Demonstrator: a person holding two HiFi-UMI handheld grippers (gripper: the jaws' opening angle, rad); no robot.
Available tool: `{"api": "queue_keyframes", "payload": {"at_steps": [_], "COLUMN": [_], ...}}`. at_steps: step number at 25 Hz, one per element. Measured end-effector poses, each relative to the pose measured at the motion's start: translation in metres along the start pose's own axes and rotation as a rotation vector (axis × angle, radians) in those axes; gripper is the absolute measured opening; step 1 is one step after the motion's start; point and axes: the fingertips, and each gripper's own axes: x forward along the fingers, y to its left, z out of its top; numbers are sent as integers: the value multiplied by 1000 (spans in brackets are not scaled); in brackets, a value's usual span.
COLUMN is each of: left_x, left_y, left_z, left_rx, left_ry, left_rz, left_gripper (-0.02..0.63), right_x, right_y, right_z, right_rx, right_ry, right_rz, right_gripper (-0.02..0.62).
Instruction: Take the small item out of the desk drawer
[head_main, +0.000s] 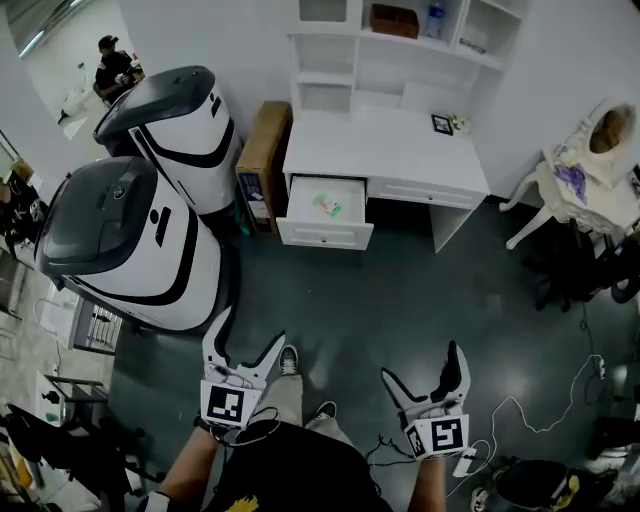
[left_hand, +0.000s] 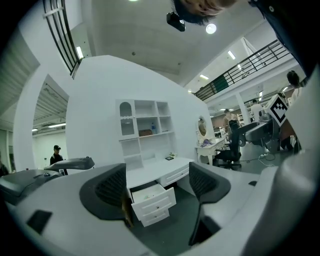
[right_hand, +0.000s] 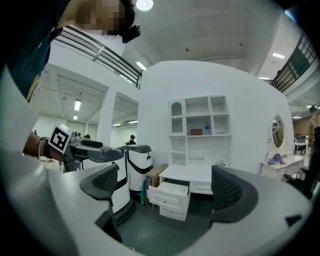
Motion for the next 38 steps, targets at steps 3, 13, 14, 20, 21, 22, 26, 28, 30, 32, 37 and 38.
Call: {"api": "queue_keyframes", "payload": {"at_steps": [3, 13, 14, 20, 21, 22, 26, 28, 30, 32, 37, 38], "left_x": [21, 139, 150, 206, 213, 220, 252, 273, 298, 321, 383, 397], "left_y": [33, 188, 204, 266, 272, 278, 295, 299, 303, 306, 329, 335], "left_z": [-27, -54, -58, -76, -76, -81, -107, -109, -112, -116, -132, -130], "left_rx": [-3, -5, -12, 37, 31, 8, -49, -31, -12, 15, 104, 109], "left_ry": [50, 9, 18, 51, 29, 28, 118, 97, 124, 164, 267, 279], "left_rz": [12, -4, -17, -125, -134, -137, -159, -176, -194, -202, -125, -103], "left_gripper": [382, 382, 382, 383, 386, 391, 427, 443, 446, 446, 446, 446], "right_x": [49, 232, 248, 339, 352, 367, 424, 450, 477, 507, 602, 619], "right_y": [13, 21, 22, 44, 48, 51, 54, 49, 41, 30, -14, -24], "right_z": [-1, -10, -7, -3, -3, -4, -15, -20, -24, -35, -86, -95], "right_rx": [-28, 125, 121, 75, 59, 44, -10, -19, -13, -8, -60, -70], "right_ry": [21, 133, 148, 215, 227, 235, 285, 317, 329, 343, 456, 489], "right_rz": [33, -51, -60, -69, -62, -54, -16, 6, 30, 59, 151, 174], "right_gripper": [591, 591, 591, 591, 591, 591, 591, 580, 575, 572, 558, 557]}}
